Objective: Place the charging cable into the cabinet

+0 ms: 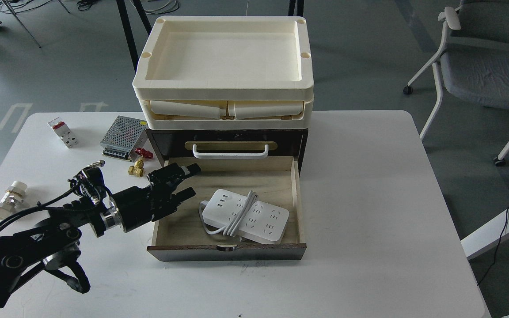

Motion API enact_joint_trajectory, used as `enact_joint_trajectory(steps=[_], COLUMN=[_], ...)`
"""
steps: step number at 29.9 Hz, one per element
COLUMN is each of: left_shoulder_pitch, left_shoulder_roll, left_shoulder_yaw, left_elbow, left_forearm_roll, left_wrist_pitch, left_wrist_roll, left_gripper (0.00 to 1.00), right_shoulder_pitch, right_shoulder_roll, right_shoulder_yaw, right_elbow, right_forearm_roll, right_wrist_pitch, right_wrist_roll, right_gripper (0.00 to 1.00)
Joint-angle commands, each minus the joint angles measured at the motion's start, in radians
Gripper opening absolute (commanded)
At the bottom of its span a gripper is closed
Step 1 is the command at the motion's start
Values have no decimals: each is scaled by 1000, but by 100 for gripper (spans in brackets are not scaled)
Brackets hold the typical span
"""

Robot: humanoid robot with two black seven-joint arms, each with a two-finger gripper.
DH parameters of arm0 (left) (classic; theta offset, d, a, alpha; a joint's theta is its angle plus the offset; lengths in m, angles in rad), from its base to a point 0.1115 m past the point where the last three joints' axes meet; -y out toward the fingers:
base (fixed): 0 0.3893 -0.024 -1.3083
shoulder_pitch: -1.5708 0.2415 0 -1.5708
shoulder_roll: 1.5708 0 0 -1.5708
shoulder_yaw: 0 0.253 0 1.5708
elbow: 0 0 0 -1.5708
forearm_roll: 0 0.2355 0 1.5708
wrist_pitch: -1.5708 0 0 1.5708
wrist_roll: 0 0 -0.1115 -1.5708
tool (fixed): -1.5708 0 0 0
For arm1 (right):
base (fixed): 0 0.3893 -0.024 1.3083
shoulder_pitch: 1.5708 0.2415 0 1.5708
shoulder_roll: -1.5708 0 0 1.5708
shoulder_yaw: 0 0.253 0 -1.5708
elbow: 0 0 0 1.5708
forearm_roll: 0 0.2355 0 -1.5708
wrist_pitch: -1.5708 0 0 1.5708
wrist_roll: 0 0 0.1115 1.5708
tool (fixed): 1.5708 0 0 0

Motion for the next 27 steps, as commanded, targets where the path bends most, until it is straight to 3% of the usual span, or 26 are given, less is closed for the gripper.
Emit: enact_joint_trajectory(steps=[1,4,7,12,17,27], left_shoulder_pitch=[32,94,131,109,-32,-105], left_shoulder_roll=[115,206,237,234,192,151], left_shoulder_yaw=[-37,-167,-336,-538,-557,-556], left_elbow=[-57,-111,-88,154,348,359], left_forearm_roll=[-28,-118,-249,-441,-468,-468], left_wrist_pitch=[-78,-78,-78,-78,-78,-78], left_wrist_roll=[0,0,0,0,0,0], left_gripper=[94,95,97,97,96,97], right_shoulder_pitch=[0,0,2,70,121,195], right_shoulder_roll=[2,2,-1,-3,6,8], right_shoulder_yaw=[3,34,87,121,98,100], right_elbow=[3,23,75,198,278,288], right_forearm_roll=[1,1,5,-5,-15,-14], right_wrist_pitch=[0,0,0,0,0,0], right_wrist_roll=[0,0,0,0,0,0], right_gripper=[100,100,100,100,100,100])
